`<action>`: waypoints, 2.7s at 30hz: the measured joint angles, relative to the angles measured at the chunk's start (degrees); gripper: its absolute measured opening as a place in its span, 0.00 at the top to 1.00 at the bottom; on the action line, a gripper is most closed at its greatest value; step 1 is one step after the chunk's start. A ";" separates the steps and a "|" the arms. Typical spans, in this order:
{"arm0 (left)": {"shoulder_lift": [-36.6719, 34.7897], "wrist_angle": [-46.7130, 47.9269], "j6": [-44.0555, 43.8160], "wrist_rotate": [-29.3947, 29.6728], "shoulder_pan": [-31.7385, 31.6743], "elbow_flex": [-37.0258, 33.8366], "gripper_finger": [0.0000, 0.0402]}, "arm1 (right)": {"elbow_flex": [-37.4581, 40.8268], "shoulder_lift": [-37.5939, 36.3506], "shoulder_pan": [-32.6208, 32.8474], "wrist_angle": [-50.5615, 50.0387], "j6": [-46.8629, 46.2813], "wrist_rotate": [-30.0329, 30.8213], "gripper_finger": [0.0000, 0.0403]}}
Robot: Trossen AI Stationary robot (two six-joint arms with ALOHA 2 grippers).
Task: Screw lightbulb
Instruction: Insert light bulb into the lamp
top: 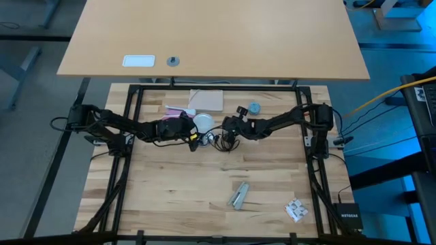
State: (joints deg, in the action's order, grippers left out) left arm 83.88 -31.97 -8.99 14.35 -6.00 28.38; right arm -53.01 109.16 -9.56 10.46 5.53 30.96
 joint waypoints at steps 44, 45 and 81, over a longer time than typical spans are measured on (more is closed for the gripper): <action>0.02 0.00 0.02 -0.02 0.04 0.00 0.59 | -0.17 -11.30 0.21 -1.53 6.79 -26.08 0.69; 0.02 -0.02 0.03 -0.02 0.04 0.00 0.59 | -0.17 -11.30 0.21 -1.53 6.79 -26.08 0.69; 0.09 -0.24 1.51 -0.02 0.04 -0.02 0.59 | -0.24 -9.39 10.22 0.91 0.18 -24.16 0.33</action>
State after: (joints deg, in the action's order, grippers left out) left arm 83.96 -32.21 -7.48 14.33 -5.96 28.36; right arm -53.25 99.77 0.66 11.37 5.71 6.80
